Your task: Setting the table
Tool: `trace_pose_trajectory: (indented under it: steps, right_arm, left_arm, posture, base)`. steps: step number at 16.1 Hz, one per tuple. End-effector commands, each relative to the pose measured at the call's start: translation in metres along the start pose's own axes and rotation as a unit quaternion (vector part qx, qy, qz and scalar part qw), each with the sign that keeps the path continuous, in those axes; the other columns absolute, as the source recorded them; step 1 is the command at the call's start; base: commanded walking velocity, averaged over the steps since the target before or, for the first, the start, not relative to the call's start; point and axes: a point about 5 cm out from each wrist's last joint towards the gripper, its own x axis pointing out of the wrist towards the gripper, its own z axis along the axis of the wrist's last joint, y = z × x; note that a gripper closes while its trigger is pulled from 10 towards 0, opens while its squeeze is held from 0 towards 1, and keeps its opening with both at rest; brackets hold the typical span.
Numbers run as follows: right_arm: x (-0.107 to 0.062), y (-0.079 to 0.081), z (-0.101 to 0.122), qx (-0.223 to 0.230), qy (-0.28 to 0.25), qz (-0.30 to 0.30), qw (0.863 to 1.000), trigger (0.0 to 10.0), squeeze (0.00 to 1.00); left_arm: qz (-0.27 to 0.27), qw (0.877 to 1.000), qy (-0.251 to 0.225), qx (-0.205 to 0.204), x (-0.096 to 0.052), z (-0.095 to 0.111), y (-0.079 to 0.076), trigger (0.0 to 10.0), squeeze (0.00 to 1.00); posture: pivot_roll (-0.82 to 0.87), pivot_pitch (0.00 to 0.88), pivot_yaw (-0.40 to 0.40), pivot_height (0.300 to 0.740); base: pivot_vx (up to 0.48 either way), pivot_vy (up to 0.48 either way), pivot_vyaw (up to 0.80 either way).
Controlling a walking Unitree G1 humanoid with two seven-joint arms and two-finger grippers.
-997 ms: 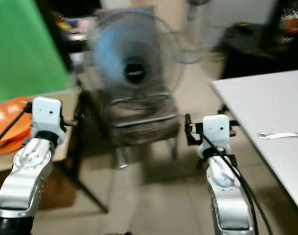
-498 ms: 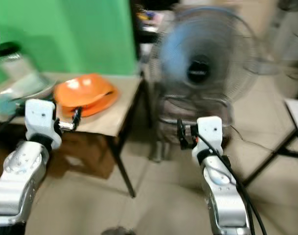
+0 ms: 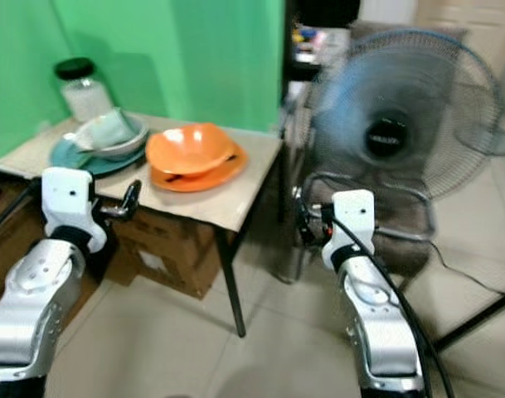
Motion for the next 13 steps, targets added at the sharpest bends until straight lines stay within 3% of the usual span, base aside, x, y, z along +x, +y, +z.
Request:
trace_pose_trajectory:
  steps: [1, 5, 8, 9, 10, 11, 13]
  right_arm:
    - [0.002, 0.002, 0.001, -0.004, -0.002, 0.008, 1.0, 10.0, 0.99]
    - [0.004, -0.001, 0.004, 0.0, -0.005, -0.003, 1.0, 10.0, 1.0]
    - [0.006, -0.002, 0.007, 0.001, -0.012, -0.009, 1.0, 10.0, 0.96]
    - [0.006, -0.002, 0.007, 0.004, -0.012, -0.009, 1.0, 10.0, 0.86]
    - [0.008, -0.001, 0.006, 0.008, -0.01, -0.006, 1.0, 10.0, 0.07]
    - [0.009, 0.0, 0.006, 0.008, -0.01, -0.004, 1.0, 10.0, 0.0]
    - [0.01, 0.003, 0.007, 0.006, -0.01, 0.007, 1.0, 10.0, 0.0]
  left_arm:
    - [-0.005, 1.0, 0.007, 0.0, 0.001, -0.001, -0.002, 10.0, 0.0]
    - [-0.016, 1.0, 0.0, 0.002, 0.002, 0.004, -0.005, 10.0, 0.0]
    - [-0.027, 1.0, 0.0, 0.003, 0.003, 0.004, -0.009, 10.0, 0.0]
    - [-0.03, 1.0, 0.001, 0.004, 0.003, 0.004, -0.01, 10.0, 0.0]
    - [-0.035, 0.999, 0.002, 0.006, 0.002, 0.004, -0.011, 10.0, 0.0]
    - [-0.037, 0.999, 0.002, 0.007, 0.002, 0.004, -0.012, 10.0, 0.0]
    - [-0.039, 0.999, 0.003, 0.008, 0.001, 0.003, -0.013, 10.0, 0.0]
  posture:
    - [0.08, 0.0, 0.044, 0.74]
    - [0.08, 0.0, 0.037, 0.74]
    - [0.08, 0.0, 0.035, 0.74]
    - [0.09, 0.0, 0.031, 0.74]
    - [0.09, 0.0, 0.028, 0.74]
    - [0.09, 0.0, 0.022, 0.74]
    - [0.1, 0.0, 0.016, 0.74]
  base:
    - [0.382, 0.0, 0.0]
    - [0.379, 0.0, 0.53]
    - [0.379, 0.0, 0.0]
    - [0.379, 0.0, 0.0]
    - [0.379, 0.0, 0.0]
    - [0.382, 0.0, 0.0]
    - [0.379, 0.0, 0.0]
